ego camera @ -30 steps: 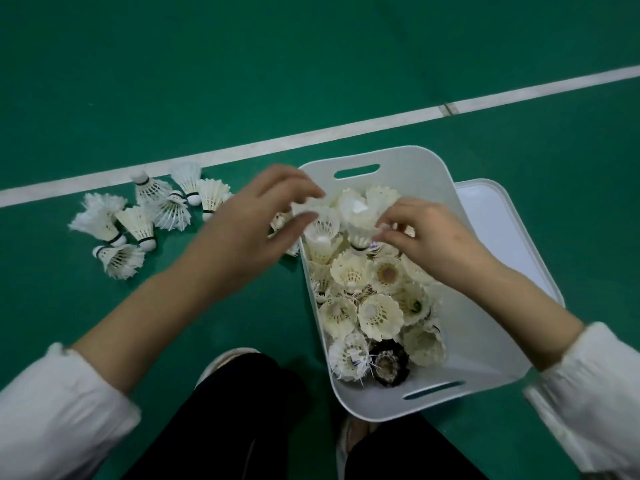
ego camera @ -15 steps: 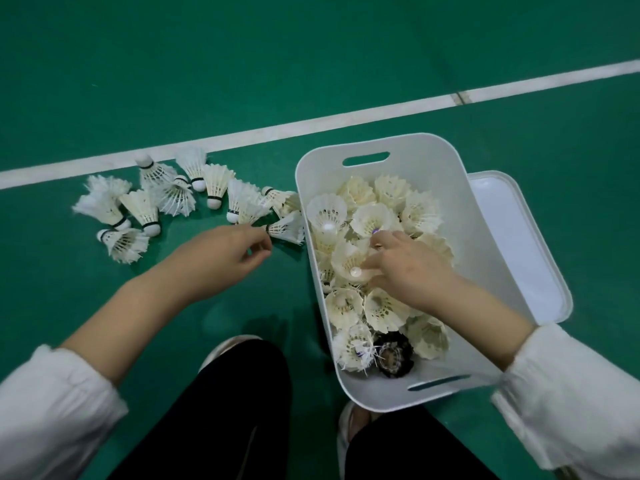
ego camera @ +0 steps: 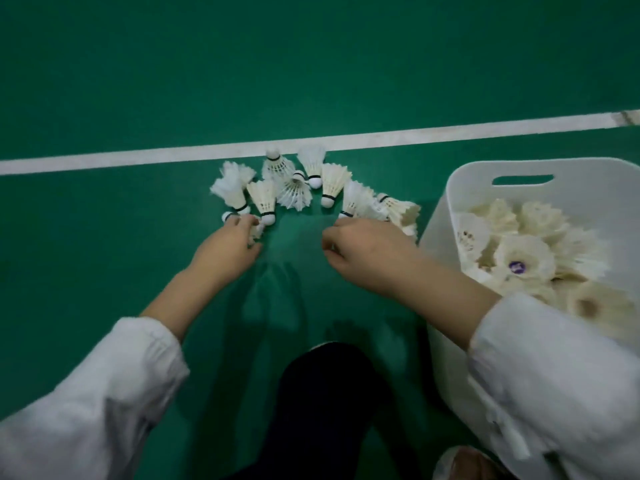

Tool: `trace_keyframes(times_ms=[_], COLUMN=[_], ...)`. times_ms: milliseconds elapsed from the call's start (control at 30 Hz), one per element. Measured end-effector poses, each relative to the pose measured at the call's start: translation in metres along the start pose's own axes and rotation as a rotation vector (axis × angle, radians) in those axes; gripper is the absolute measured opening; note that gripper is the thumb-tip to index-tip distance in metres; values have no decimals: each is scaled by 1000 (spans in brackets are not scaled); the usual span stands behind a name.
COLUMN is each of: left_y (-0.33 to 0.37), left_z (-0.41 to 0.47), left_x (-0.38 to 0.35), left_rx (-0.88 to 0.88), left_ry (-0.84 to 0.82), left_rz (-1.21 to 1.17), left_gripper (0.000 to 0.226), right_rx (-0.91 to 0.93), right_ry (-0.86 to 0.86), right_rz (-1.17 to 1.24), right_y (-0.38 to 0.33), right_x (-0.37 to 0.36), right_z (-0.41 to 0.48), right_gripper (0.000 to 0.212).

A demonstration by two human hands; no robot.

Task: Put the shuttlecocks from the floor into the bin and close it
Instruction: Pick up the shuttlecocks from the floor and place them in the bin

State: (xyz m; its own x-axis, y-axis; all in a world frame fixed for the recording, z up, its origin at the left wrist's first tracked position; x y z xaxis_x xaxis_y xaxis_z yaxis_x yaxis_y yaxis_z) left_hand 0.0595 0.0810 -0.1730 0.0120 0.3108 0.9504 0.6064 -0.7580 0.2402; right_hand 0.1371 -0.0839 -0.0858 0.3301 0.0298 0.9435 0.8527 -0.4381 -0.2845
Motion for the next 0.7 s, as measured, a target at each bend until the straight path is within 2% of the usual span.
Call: trace_keyframes(times_ms=[100, 233, 367, 467, 567, 633, 700], left_y=[-24, -35, -30, -13, 6, 15, 26], left_z=[18, 31, 29, 17, 9, 7, 8], left_x=[1, -19, -7, -16, -19, -18, -15], left_rx=[127, 167, 159, 221, 177, 176, 121], left_ry=[149, 82, 189, 54, -78, -189, -300], left_rz=[16, 26, -133, -489, -577, -670, -677], left_gripper=[42, 36, 21, 21, 20, 21, 18], right_rx=[-64, -89, -104, -80, -98, -150, -134], right_ry=[1, -53, -27, -13, 78, 195, 235], right_rz=[74, 138, 208, 229, 242, 302, 283], right_y=[-4, -9, -11, -19, -19, -13, -13], right_x=[-28, -59, -68, -71, -66, -52, -41], right_z=[29, 40, 41, 40, 39, 39, 41], right_gripper=[27, 27, 38, 50, 39, 44, 50])
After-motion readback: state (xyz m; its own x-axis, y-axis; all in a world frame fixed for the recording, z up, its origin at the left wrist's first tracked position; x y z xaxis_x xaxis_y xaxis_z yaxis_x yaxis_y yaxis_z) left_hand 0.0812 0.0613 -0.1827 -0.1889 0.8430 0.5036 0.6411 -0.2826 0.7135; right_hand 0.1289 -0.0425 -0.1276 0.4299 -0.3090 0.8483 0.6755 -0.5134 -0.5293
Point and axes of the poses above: each hand's wrist, its own z-axis towards the middle knuckle, its own x-axis out of the back of the hand, y = z × x, the point moved 8 cm from there along z, towards the middle knuckle, and after that the axes turned 7 degrees about y, right-handed, at the moved point
